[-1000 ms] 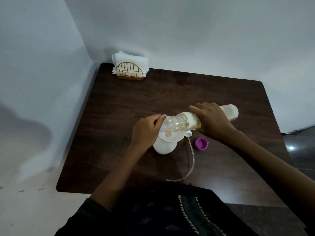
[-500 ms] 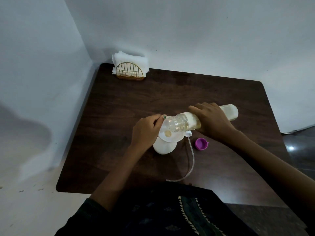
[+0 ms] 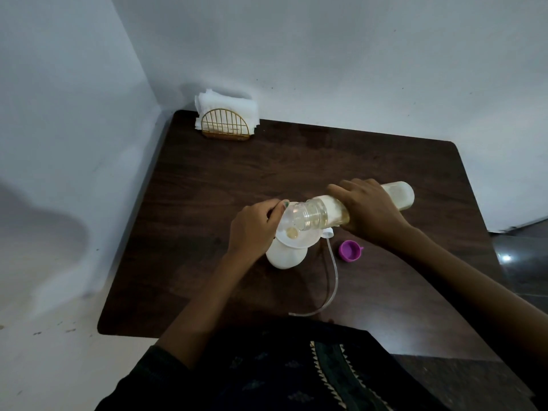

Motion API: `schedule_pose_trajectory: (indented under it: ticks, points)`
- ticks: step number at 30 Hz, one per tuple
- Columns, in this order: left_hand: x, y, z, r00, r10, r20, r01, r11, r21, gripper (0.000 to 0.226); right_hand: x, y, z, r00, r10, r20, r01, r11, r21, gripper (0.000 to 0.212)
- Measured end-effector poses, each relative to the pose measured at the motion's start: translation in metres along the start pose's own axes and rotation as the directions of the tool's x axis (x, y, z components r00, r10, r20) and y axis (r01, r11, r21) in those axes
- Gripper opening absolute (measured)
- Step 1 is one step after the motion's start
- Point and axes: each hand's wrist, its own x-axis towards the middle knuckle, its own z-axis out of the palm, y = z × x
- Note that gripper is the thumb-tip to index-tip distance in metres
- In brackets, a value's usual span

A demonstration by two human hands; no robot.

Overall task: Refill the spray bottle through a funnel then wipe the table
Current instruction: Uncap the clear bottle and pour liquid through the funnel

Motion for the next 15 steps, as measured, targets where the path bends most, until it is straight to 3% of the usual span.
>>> schedule_pose_trajectory:
  ticks: [15]
  points:
    - [-0.0002, 0.0005, -0.0001, 1.000, 0.001, 0.003, -0.001, 1.000, -0.011, 0.030, -0.0006, -0.0008, -0.0025, 1.000, -0.009, -0.009, 0.009, 1.000, 0.001, 0.048]
